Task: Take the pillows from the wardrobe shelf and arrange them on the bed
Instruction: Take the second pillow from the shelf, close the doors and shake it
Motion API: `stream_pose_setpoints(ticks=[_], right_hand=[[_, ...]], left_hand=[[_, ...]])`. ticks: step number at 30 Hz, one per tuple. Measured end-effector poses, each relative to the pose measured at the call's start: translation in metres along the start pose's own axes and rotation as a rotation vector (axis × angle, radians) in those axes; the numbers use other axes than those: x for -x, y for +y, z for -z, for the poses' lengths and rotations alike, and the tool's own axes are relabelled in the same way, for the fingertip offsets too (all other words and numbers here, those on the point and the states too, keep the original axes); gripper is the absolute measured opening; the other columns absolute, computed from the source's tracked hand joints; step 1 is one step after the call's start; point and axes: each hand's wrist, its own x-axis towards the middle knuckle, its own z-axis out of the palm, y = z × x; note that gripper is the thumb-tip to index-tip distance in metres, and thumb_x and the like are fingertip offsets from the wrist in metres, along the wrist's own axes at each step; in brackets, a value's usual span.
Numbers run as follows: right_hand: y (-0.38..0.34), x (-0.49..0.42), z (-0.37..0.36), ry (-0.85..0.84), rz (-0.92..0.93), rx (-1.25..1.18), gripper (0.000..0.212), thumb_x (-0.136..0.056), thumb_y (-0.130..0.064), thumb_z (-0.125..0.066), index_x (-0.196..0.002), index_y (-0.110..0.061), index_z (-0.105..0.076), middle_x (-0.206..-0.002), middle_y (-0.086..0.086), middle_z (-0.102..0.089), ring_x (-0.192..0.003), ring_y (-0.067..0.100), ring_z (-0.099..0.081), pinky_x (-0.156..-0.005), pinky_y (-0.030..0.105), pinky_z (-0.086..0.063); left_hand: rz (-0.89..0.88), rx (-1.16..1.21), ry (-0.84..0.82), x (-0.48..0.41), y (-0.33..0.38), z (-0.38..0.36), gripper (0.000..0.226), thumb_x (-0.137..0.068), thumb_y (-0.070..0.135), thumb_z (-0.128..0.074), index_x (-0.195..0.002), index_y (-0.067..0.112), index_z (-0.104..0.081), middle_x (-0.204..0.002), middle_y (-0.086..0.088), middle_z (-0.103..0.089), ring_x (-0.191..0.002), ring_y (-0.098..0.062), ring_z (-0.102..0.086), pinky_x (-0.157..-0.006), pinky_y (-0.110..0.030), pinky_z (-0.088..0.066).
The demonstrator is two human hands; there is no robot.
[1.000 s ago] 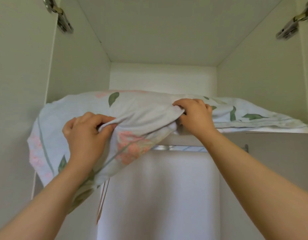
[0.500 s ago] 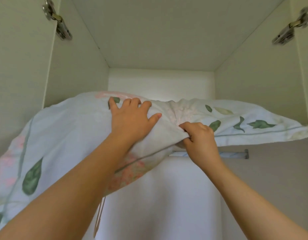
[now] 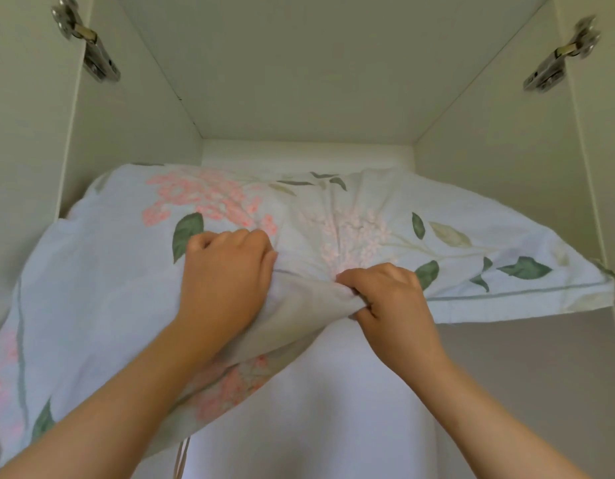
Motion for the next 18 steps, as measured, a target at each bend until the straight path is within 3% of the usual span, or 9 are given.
stream_pose_setpoints(ticks=[3,5,7,9,12,15,18], right_hand=[[-0.004,0.007,-0.002,0.023,-0.001,-0.027,0.028,-0.059,0.002,-0.056,-0.076,-0.017,-0.068,-0.067,-0.003,-0.067,-0.076,0.01,-0.043,-0.069,0.015,-0.025],[-0.005,0.011,-0.002,0.037,-0.016,-0.035,0.028,-0.059,0.002,-0.058,-0.076,-0.017,-0.068,-0.068,-0.003,-0.068,-0.077,0.011,-0.044,-0.07,0.016,-0.025],[-0.002,0.017,-0.003,0.034,-0.015,-0.034,0.028,-0.058,0.002,-0.061,-0.076,-0.018,-0.068,-0.068,-0.003,-0.068,-0.077,0.012,-0.045,-0.07,0.015,-0.025],[0.001,0.023,-0.003,0.008,0.006,-0.023,0.029,-0.057,0.001,-0.063,-0.076,-0.02,-0.068,-0.066,-0.005,-0.067,-0.076,0.012,-0.045,-0.07,0.013,-0.024],[0.001,0.028,-0.006,-0.016,0.008,0.039,0.029,-0.054,-0.001,-0.064,-0.072,-0.023,-0.068,-0.061,-0.009,-0.064,-0.075,0.012,-0.043,-0.069,0.013,-0.021],[-0.005,0.025,-0.01,0.006,-0.028,0.081,0.029,-0.052,0.0,-0.063,-0.069,-0.023,-0.068,-0.059,-0.009,-0.063,-0.075,0.014,-0.041,-0.068,0.013,-0.018],[-0.007,0.02,-0.008,0.026,-0.051,0.089,0.026,-0.056,-0.003,-0.063,-0.07,-0.024,-0.069,-0.061,-0.01,-0.065,-0.076,0.011,-0.04,-0.072,0.013,-0.021]], left_hand=[[0.044,0.06,-0.015,-0.035,0.009,0.016,0.028,-0.091,0.039,-0.042,-0.109,0.02,-0.052,-0.116,-0.005,-0.055,-0.11,-0.026,-0.047,-0.099,-0.044,-0.027],[-0.008,0.015,-0.169,-0.055,0.019,0.008,0.054,-0.086,0.055,-0.043,-0.133,0.029,-0.036,-0.146,-0.003,-0.033,-0.136,-0.026,-0.026,-0.11,-0.055,-0.015],[-0.013,-0.05,-0.342,-0.062,0.027,-0.006,0.071,-0.082,0.068,-0.035,-0.143,0.036,-0.018,-0.157,0.002,-0.011,-0.144,-0.028,-0.007,-0.111,-0.062,-0.005],[0.005,-0.094,-0.369,-0.053,0.026,-0.021,0.075,-0.081,0.073,-0.027,-0.144,0.036,-0.013,-0.157,0.001,-0.014,-0.143,-0.027,-0.014,-0.11,-0.057,-0.012],[-0.025,-0.172,-0.253,-0.038,0.026,-0.027,0.068,-0.086,0.067,-0.025,-0.143,0.028,-0.024,-0.142,-0.003,-0.042,-0.127,-0.025,-0.039,-0.099,-0.043,-0.027],[-0.056,-0.216,-0.168,-0.043,0.031,-0.026,0.044,-0.096,0.044,-0.033,-0.125,0.016,-0.049,-0.118,-0.007,-0.059,-0.113,-0.027,-0.048,-0.093,-0.039,-0.029],[-0.093,-0.213,-0.112,-0.052,0.033,-0.029,0.023,-0.096,0.018,-0.04,-0.105,0.008,-0.059,-0.104,-0.011,-0.064,-0.099,-0.029,-0.055,-0.089,-0.037,-0.03]])
